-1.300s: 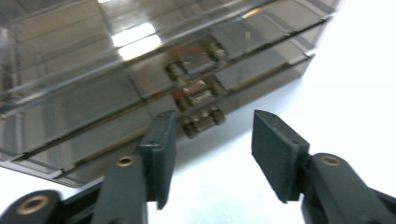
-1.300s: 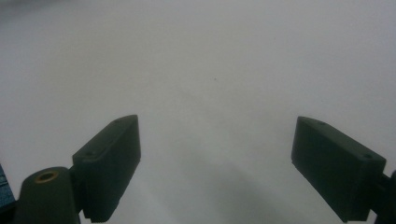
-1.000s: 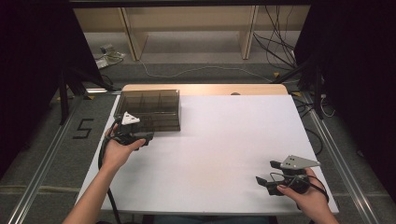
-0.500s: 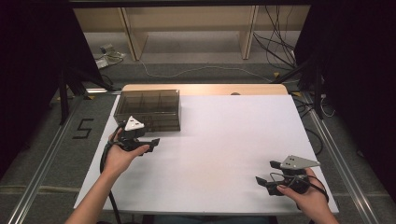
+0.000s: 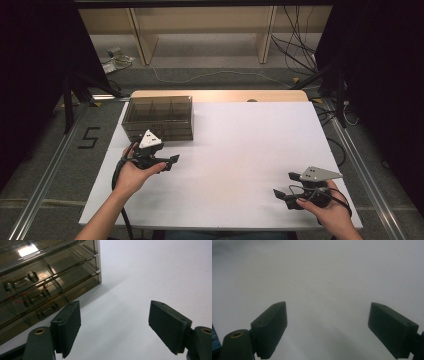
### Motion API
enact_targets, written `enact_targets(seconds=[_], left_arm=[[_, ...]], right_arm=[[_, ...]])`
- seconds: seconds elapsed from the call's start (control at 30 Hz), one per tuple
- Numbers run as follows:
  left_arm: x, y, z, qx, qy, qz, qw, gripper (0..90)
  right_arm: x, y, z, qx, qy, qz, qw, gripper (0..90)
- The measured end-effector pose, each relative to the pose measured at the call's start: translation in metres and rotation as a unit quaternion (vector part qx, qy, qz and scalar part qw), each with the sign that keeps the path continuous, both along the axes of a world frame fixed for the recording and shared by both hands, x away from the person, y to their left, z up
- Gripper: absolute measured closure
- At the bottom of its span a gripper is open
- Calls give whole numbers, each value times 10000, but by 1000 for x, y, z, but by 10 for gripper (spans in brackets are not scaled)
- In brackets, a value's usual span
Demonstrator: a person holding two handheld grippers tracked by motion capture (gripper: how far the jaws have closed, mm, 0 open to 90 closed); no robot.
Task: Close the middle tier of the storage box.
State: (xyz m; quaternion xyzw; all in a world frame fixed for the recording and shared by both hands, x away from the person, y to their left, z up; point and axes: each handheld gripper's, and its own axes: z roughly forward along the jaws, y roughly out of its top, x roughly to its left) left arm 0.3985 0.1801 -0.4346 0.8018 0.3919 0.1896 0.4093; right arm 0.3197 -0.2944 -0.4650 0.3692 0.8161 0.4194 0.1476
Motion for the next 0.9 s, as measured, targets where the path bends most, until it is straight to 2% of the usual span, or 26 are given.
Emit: enact_targets(seconds=[0.23, 0.4, 0.9], left_arm=[[-8, -10, -1, 4, -14, -197, 9998, 247], [-16, -17, -6, 49, -8, -332, 9994, 247], [-41, -37, -17, 82, -55, -791, 9968, 246]], right_arm=[[0, 0, 0, 9, 4, 5, 10000, 163], [-1, 0, 0, 22, -18, 8, 10000, 163], [-2, 1, 0, 22, -26, 50, 10000, 163]])
